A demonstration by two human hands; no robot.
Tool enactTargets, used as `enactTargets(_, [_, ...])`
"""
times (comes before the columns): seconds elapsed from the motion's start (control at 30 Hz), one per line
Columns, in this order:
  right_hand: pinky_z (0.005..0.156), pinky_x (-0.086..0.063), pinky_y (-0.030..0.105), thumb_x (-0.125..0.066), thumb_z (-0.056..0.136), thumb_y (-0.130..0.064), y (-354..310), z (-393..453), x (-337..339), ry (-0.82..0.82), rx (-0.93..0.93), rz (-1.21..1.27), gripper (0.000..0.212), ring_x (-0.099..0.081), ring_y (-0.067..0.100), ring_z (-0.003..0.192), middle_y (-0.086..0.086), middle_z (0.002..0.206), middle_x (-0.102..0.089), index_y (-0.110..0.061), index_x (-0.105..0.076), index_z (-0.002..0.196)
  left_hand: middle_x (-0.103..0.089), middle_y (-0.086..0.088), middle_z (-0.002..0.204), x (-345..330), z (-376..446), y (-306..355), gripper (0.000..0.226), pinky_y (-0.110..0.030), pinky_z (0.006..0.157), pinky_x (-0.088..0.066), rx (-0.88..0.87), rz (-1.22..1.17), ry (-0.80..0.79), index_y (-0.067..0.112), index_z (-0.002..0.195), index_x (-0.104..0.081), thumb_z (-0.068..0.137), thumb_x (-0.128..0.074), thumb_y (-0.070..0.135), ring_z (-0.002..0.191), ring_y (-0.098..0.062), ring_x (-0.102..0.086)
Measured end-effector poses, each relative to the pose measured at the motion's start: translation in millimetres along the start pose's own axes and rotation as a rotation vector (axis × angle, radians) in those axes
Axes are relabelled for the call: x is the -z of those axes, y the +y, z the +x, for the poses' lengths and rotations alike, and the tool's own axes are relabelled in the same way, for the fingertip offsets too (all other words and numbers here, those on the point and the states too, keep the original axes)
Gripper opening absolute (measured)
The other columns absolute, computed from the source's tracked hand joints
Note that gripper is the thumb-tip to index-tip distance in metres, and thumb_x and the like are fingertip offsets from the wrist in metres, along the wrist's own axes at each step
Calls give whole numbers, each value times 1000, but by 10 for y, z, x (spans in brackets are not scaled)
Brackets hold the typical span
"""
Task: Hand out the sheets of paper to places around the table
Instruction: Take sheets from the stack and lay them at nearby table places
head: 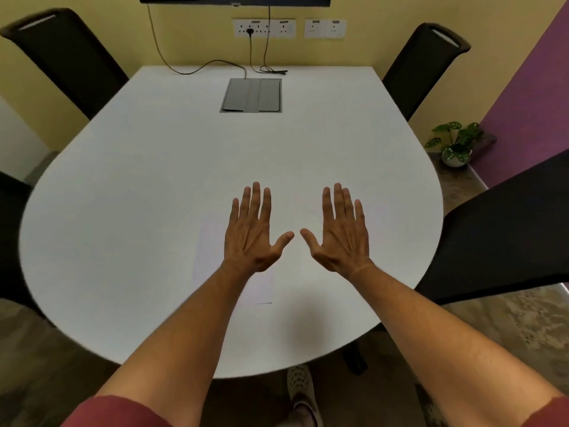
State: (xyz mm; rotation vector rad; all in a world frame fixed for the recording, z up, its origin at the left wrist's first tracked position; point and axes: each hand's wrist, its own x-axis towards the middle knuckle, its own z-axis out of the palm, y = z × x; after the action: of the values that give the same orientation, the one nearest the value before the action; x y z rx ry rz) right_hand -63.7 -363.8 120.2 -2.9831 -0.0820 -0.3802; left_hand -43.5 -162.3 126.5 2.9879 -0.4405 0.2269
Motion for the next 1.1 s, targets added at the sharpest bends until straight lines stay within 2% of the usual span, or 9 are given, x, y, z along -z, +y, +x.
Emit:
enactTargets(0.3, [121, 3, 51, -18, 85, -77, -740, -169, -33, -34, 54, -5, 99, 14, 29, 151, 13, 163, 14, -13, 12, 155, 28, -9, 160, 168, -481, -549, 103, -47, 121, 12, 74, 26, 10, 15, 153, 21, 78, 2, 83, 148, -26, 25])
enactTargets(0.5, [122, 4, 50, -22, 86, -75, -1154, -65, -341, -115, 43, 31, 98, 15, 28, 151, 13, 163, 15, -14, 13, 155, 28, -9, 160, -34, -556, -1110, 100, -45, 120, 13, 125, -14, -50, 17, 152, 23, 80, -5, 81, 147, -26, 25])
enactTargets(0.77, [122, 0, 49, -33, 88, -69, -1495, 234, -857, -202, -45, 3, 97, 1, 31, 152, 16, 164, 1, -12, 4, 156, 25, -13, 161, -479, -377, -1937, 98, -45, 121, 10, 104, 1, -208, 14, 148, 26, 87, -18, 76, 148, -28, 23])
enactTargets(1.1, [122, -3, 48, -36, 89, -66, -1543, 392, -1262, -315, -139, -44, 96, -4, 32, 152, 18, 164, -3, -10, 2, 156, 22, -13, 161, -952, -191, -2168, 100, -43, 122, 8, 96, -79, -350, 13, 151, 21, 88, -26, 74, 149, -27, 20])
